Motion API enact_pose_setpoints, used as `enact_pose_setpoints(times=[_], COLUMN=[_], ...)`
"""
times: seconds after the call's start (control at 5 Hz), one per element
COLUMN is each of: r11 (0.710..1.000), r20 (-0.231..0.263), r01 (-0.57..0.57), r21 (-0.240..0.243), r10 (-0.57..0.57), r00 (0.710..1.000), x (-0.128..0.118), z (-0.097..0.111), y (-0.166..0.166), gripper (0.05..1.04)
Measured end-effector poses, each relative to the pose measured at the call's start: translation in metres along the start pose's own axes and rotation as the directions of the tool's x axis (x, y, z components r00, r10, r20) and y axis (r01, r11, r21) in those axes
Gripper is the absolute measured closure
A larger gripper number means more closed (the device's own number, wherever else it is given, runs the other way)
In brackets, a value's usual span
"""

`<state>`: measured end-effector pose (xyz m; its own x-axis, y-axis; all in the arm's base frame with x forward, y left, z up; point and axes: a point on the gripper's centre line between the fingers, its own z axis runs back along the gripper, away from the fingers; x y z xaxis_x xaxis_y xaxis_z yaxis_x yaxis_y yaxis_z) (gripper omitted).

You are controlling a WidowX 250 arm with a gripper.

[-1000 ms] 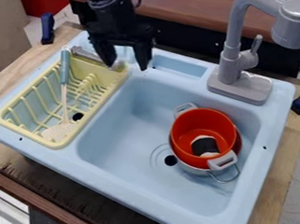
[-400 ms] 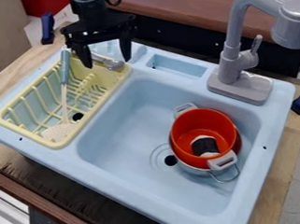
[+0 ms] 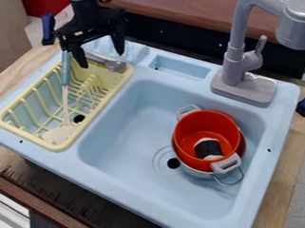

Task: Move the spoon from the utencils ruck to the pot in the sink

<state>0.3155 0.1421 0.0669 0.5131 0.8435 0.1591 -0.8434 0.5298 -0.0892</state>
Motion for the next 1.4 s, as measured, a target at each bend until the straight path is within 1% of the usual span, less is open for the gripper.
enact_pose_setpoints(times=[0.2,0.4,0.6,0.8,1.0,1.2,1.4], r11=[0.994,0.980,0.967,0.965,0.965,0.969,0.972], r20=[0.011,0.042,0.034,0.037,0.050,0.060,0.066], r01=[-0.097,-0.175,-0.220,-0.226,-0.222,-0.210,-0.205], r21=[0.058,0.095,0.128,0.134,0.140,0.126,0.114], r10=[0.097,0.172,0.218,0.223,0.217,0.204,0.199], r00=[0.995,0.984,0.975,0.974,0.975,0.977,0.978], x=[0.007,0.013,0.016,0.016,0.016,0.014,0.014], z=[-0.009,-0.011,-0.017,-0.018,-0.021,-0.023,-0.025], y=[0.003,0.000,0.001,0.001,0.000,-0.003,-0.005], gripper=[0.084,0.084,0.084,0.084,0.116,0.372,0.677])
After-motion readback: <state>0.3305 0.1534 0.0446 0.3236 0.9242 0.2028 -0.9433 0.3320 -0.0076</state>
